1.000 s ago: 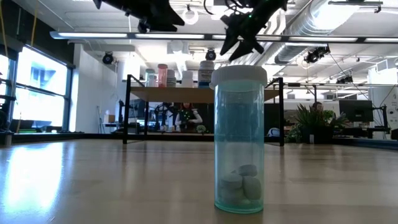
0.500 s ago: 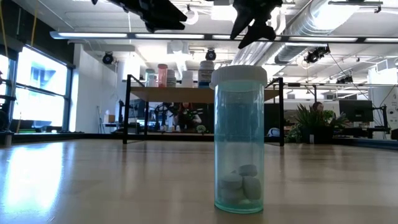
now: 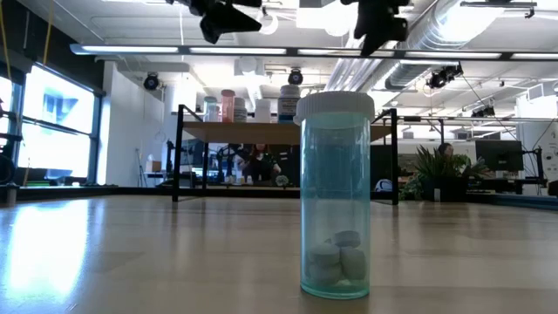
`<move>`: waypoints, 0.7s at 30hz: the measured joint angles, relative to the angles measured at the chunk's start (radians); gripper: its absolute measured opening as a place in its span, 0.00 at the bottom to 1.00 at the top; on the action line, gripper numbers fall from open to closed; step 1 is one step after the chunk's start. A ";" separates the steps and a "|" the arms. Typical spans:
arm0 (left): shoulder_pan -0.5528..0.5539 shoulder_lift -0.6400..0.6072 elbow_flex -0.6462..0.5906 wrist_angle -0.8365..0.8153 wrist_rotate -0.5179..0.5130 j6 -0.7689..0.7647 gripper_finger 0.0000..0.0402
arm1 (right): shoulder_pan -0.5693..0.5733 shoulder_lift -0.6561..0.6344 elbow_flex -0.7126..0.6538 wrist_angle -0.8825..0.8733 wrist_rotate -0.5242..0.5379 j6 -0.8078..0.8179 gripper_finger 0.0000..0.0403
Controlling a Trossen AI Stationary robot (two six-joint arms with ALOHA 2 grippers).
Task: Pick and place medicine bottles onto shelf by color
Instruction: Put the blue pill bottle on the shelf
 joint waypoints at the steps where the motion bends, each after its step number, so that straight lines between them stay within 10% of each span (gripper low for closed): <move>1: -0.016 0.000 0.000 -0.005 -0.001 -0.031 0.63 | 0.015 0.000 0.000 -0.013 0.009 0.011 0.49; 21: -0.432 0.000 0.000 -0.253 -0.119 -0.563 0.63 | 0.412 0.005 0.000 0.082 -0.060 -0.009 0.49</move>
